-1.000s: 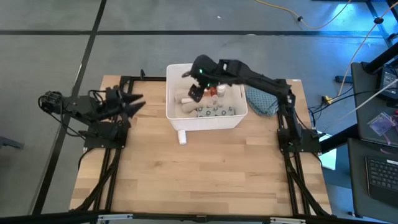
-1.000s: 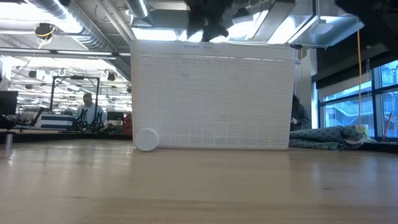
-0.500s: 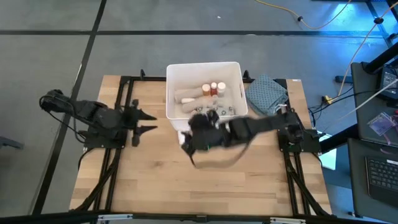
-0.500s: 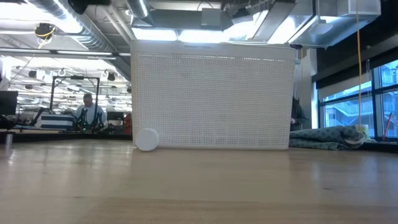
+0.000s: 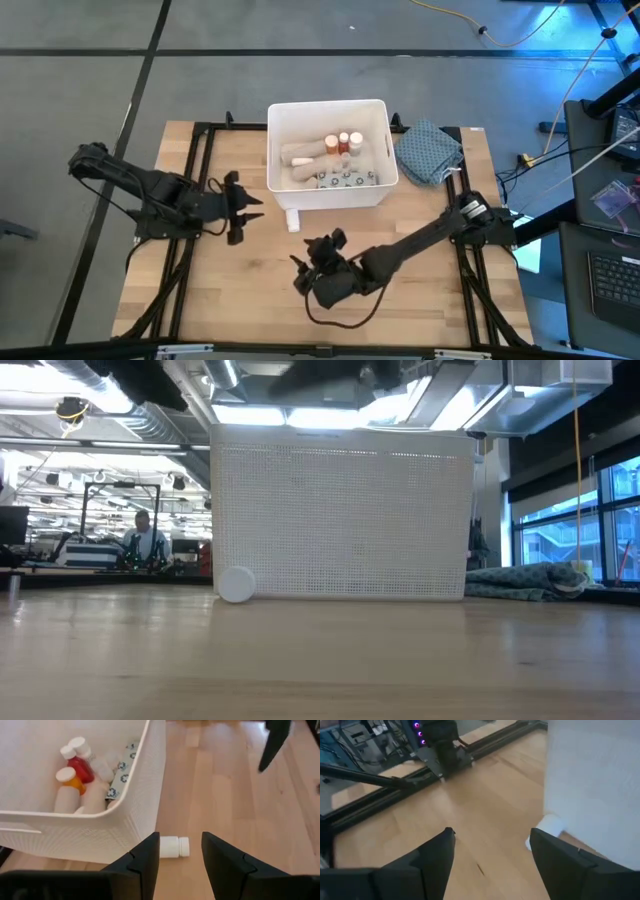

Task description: Pick & place medical supplies in basket/bin

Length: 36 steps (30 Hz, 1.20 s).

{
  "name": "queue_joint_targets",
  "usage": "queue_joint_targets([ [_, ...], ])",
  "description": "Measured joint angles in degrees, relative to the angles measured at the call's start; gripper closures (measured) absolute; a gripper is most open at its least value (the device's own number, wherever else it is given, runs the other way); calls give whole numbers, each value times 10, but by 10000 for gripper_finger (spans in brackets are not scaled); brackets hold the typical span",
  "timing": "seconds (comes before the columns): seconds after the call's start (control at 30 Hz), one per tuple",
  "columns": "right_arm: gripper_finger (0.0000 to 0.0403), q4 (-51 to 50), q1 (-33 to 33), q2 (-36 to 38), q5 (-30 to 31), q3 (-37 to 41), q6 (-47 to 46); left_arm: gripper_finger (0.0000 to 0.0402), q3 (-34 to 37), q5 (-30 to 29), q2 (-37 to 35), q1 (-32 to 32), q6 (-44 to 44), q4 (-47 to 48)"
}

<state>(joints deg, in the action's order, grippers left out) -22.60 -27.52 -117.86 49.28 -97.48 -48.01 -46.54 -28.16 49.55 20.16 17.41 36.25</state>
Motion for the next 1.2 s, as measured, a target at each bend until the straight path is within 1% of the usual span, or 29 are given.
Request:
queue_joint_targets([
  [0.1,131,55,10,0,-2,48,3,261,0,0,8,0,8,0],
  [0.27,70,136,35,0,10,129,4,262,0,10,11,0,14,0],
  [0.37,39,213,51,-2,9,169,7,262,0,13,11,0,15,0],
  [0.47,26,263,61,-13,9,198,10,261,0,17,11,0,15,0],
  [0.53,25,274,66,-23,9,200,-1,261,0,24,11,0,15,1],
  [0.6,27,280,71,-38,23,192,5,261,0,24,11,0,15,3],
  [0.77,36,308,85,-93,47,147,68,261,0,24,11,0,25,13],
  [0.83,38,307,90,-114,63,128,67,261,0,24,11,0,34,17],
  [0.93,43,304,99,-148,82,106,38,261,0,26,11,0,45,26],
  [1.07,52,307,110,-174,53,89,1,261,0,27,11,0,46,34],
  [1.2,67,300,110,-196,45,81,-18,261,0,28,11,0,46,35],
])
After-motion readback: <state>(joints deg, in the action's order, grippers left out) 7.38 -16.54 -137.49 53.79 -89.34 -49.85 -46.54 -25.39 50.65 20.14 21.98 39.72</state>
